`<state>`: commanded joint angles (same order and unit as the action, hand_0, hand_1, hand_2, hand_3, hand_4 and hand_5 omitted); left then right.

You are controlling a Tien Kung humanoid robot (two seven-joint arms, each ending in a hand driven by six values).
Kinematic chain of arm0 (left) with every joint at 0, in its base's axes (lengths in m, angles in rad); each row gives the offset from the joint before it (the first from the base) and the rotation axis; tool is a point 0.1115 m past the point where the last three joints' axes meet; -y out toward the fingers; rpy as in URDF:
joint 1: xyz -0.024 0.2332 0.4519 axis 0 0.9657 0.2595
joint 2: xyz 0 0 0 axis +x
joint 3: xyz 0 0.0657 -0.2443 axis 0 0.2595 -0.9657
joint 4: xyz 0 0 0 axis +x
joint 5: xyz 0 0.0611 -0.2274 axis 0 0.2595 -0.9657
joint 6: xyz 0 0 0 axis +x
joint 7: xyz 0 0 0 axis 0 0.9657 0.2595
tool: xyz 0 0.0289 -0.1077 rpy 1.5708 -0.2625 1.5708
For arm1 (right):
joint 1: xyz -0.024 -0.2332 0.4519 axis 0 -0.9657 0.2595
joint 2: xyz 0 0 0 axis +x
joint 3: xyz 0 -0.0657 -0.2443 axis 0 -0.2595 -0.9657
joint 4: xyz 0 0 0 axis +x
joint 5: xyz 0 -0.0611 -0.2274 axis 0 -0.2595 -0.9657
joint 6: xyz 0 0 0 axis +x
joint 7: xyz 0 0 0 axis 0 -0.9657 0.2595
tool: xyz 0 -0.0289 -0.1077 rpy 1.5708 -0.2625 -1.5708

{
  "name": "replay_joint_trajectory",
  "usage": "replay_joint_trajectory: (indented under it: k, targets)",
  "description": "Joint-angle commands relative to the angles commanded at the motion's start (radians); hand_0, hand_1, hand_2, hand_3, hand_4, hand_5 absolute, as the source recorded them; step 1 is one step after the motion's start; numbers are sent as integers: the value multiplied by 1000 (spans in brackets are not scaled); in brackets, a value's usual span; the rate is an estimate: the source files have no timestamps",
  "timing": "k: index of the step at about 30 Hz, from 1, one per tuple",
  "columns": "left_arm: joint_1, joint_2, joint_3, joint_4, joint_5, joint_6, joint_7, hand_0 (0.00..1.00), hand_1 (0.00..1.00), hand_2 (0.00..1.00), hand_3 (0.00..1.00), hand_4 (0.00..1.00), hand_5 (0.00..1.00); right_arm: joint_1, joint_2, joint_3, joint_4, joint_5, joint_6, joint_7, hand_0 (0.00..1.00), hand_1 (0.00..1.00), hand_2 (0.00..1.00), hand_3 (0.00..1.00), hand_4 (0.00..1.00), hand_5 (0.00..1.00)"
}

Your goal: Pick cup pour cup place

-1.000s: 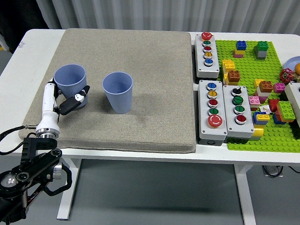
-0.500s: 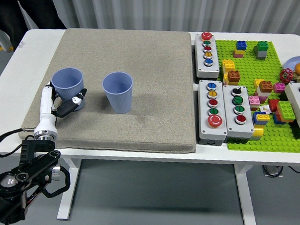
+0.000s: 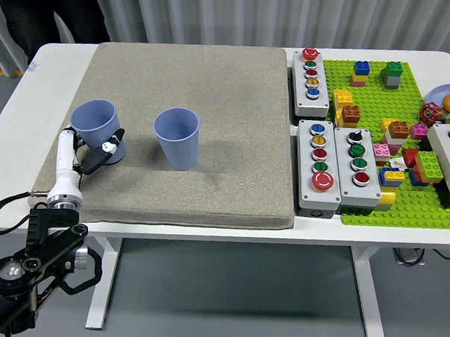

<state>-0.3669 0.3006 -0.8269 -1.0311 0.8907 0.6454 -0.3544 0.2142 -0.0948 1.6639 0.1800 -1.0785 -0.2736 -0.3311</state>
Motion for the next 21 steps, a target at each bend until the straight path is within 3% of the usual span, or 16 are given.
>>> replay_joint_trajectory:
  k: [21]
  targets:
    - [23,-10,-11,-18,70,0,19,687,736,890,778,903,423,0,0,0,0,0,-1,0,700,628,561,564,2,7]
